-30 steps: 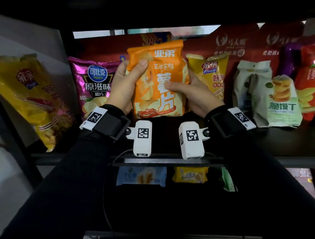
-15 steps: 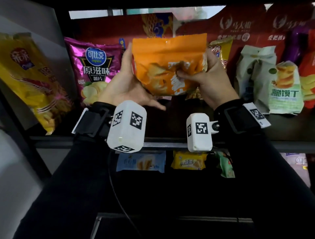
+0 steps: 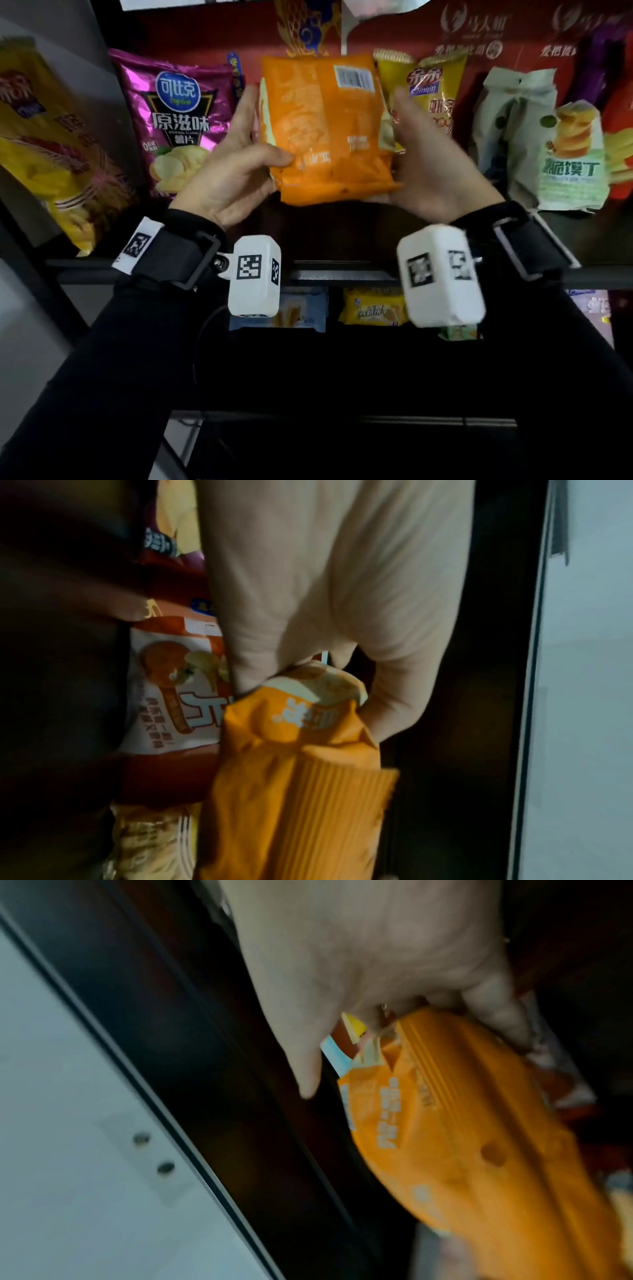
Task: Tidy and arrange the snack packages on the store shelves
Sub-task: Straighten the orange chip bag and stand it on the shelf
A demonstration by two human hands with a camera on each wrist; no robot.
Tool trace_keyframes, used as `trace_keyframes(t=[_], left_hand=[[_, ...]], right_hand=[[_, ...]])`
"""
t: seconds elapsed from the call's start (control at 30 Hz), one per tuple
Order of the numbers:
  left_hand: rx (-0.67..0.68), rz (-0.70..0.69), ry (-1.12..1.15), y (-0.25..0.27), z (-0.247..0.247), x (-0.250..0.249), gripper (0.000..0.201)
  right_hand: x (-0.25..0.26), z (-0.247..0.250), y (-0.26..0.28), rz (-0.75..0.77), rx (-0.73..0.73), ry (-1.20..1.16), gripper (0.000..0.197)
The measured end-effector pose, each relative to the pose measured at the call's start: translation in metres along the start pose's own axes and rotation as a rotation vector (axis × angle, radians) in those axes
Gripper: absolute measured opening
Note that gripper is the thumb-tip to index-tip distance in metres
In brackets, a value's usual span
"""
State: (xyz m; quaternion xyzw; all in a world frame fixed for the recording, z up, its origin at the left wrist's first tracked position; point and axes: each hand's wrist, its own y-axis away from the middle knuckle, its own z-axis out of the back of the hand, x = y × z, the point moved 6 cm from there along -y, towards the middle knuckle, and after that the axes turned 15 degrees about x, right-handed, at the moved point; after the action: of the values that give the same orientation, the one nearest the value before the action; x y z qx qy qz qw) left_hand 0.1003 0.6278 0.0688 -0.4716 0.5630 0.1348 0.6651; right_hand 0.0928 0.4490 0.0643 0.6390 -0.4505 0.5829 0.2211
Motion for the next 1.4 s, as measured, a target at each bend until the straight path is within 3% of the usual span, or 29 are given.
trace_keyframes(t=[0.07,0.13,0.17,0.23,0.3,0.4,0.47,0.63,0.67,0.77,0.83,0.93,1.03,1.17,1.27,1.33,1.4], left_hand=[[-0.023,0.079,-0.024,-0.001,-0.002,0.004,0.107],[-0.101,0.160,-0.067,-0.003,-0.006,0.008,0.122],[-0.152,0.169,-0.082,-0.005,-0.006,0.011,0.113],[-0.261,0.135,-0.098,-0.004,-0.004,0.013,0.072],[-0.324,0.107,-0.126,-0.001,0.000,0.014,0.060],[-0.244,0.063,-0.188,0.000,-0.002,0.015,0.065],[-0.169,0.059,-0.234,0.001,-0.008,0.015,0.066],[-0.101,0.018,-0.157,0.001,-0.015,-0.003,0.110],[-0.100,0.005,-0.148,0.001,-0.015,-0.008,0.111],[-0.154,-0.044,-0.180,0.000,-0.012,-0.017,0.071],[-0.178,-0.067,-0.188,0.000,-0.007,-0.016,0.058],[-0.155,-0.085,-0.166,0.002,-0.008,-0.011,0.061],[-0.157,-0.100,-0.139,0.003,-0.011,-0.006,0.071],[-0.151,0.026,-0.198,0.005,-0.015,-0.005,0.082],[0.061,0.272,-0.095,0.011,-0.023,-0.003,0.099],[0.162,0.332,0.077,0.015,-0.029,-0.006,0.084],[0.101,0.370,0.292,0.016,-0.028,-0.005,0.066]], right_hand=[[-0.006,-0.003,-0.004,-0.007,-0.056,0.132,0.025],[-0.011,-0.002,-0.007,0.044,-0.140,0.162,0.043],[-0.011,-0.001,-0.007,0.083,-0.176,0.160,0.055],[-0.010,0.002,-0.005,0.123,-0.205,0.206,0.068],[-0.007,0.003,-0.004,0.098,-0.168,0.277,0.074],[-0.004,0.000,-0.004,0.077,-0.082,0.244,0.083],[0.001,-0.005,-0.002,0.126,-0.060,0.193,0.079],[0.006,-0.014,0.006,0.278,-0.095,0.258,0.064],[0.006,-0.016,0.006,0.290,-0.099,0.278,0.064],[0.005,-0.021,0.004,0.260,-0.072,0.327,0.076],[0.005,-0.023,0.004,0.214,-0.008,0.317,0.081],[0.010,-0.024,0.006,0.231,0.064,0.233,0.076],[0.015,-0.021,0.005,0.254,0.032,0.199,0.079],[0.013,-0.013,0.006,0.291,-0.064,0.184,0.075],[0.013,-0.009,0.014,0.372,-0.117,0.225,0.074],[0.014,-0.013,0.019,0.422,-0.078,0.296,0.064],[0.014,-0.019,0.023,0.452,-0.023,0.418,0.047]])
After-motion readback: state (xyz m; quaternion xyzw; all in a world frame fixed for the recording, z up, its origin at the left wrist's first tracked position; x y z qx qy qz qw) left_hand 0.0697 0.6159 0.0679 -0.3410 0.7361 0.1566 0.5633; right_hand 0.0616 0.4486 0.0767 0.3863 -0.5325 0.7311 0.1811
